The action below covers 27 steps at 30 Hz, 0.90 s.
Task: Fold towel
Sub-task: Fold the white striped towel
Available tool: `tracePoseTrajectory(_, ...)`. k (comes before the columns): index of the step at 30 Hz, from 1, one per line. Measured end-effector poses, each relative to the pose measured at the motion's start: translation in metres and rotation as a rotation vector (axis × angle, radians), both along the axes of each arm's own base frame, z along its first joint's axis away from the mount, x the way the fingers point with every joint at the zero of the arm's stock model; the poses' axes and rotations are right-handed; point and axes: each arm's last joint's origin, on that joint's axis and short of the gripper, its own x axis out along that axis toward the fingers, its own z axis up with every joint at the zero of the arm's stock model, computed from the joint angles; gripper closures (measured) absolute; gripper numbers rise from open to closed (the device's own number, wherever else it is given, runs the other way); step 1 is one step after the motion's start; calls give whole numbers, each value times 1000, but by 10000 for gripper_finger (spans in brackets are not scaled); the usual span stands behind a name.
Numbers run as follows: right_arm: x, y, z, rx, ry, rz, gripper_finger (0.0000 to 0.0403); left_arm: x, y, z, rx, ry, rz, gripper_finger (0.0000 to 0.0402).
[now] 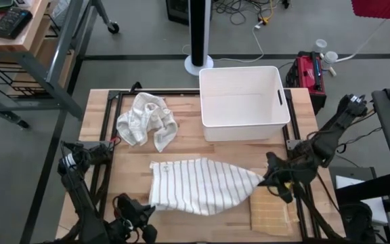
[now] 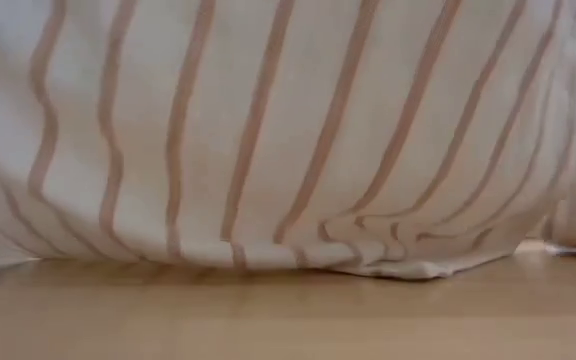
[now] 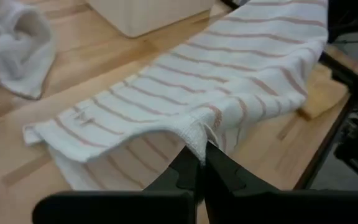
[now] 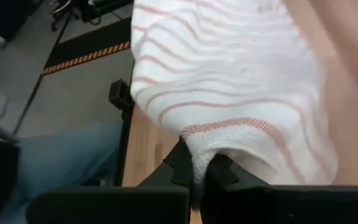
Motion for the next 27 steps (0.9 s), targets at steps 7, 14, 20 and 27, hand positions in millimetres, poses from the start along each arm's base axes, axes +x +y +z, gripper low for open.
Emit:
tracePoseTrajectory(7,-4,-5,40,-48,-68,20,403,0,-5,32,35,-142,-67,401)
tracePoseTrajectory(14,-9,-12,85,-90,-161,48,403,3,-1,87,125,-205,-173,401)
tracePoseTrajectory(20,-16,-18,124,-91,-279,91,403,-1,10,131,284,-244,-245,401)
tracePoseTrajectory(27,-26,-25,155,0,-361,138,403,-18,32,161,394,-331,-226,401)
